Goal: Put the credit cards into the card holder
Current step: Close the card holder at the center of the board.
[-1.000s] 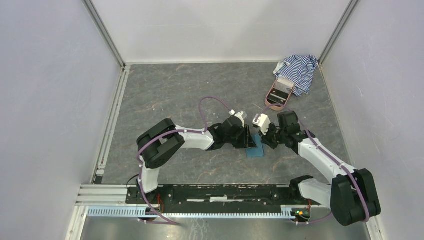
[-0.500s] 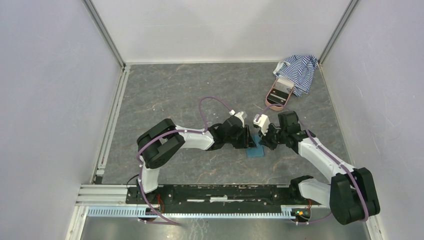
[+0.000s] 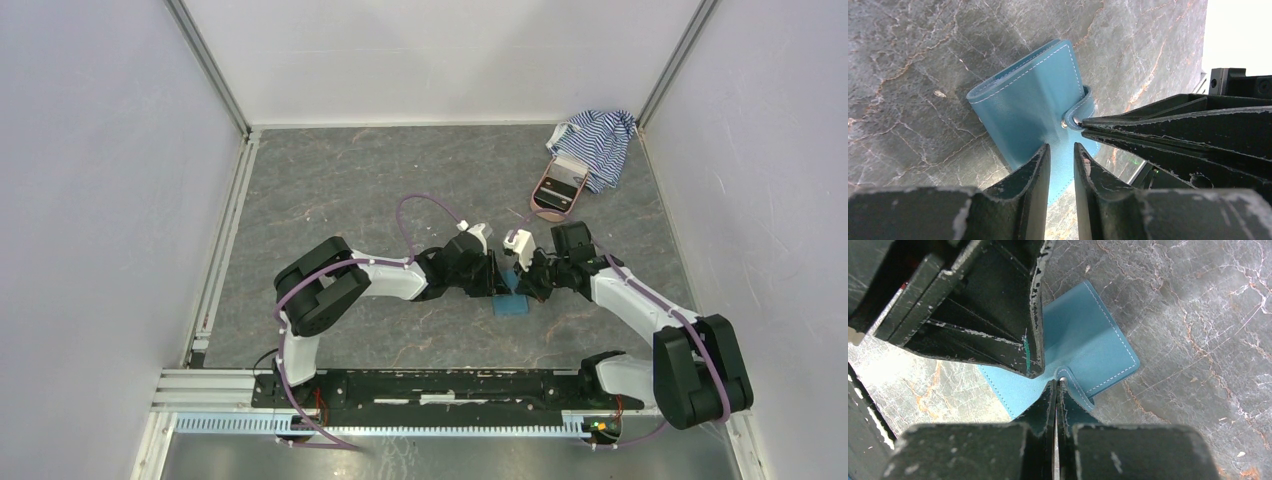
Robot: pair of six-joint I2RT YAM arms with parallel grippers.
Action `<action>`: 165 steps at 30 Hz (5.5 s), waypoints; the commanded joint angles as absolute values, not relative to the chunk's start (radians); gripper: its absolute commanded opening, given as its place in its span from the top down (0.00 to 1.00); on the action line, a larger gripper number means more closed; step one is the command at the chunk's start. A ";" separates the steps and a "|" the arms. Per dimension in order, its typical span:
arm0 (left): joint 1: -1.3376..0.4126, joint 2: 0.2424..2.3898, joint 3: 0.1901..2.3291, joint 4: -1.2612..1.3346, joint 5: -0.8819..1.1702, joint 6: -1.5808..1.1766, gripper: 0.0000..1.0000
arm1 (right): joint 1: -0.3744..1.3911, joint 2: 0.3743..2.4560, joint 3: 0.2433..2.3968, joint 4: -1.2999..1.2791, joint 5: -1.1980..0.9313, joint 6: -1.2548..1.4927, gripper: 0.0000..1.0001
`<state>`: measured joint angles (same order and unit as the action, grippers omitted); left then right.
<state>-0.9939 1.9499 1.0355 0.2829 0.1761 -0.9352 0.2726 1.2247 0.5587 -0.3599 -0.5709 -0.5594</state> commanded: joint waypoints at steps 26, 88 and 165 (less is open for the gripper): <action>-0.988 2.003 1.005 0.280 0.192 -0.966 0.74 | 0.285 1.259 0.595 -0.324 -0.575 -0.533 1.00; -0.964 1.977 0.973 0.305 0.203 -0.980 0.74 | 0.498 1.319 0.554 -0.449 -0.345 -0.719 1.00; -0.920 1.545 0.745 0.348 0.128 -0.849 0.69 | 0.286 1.347 0.712 -0.518 -0.663 -0.711 1.00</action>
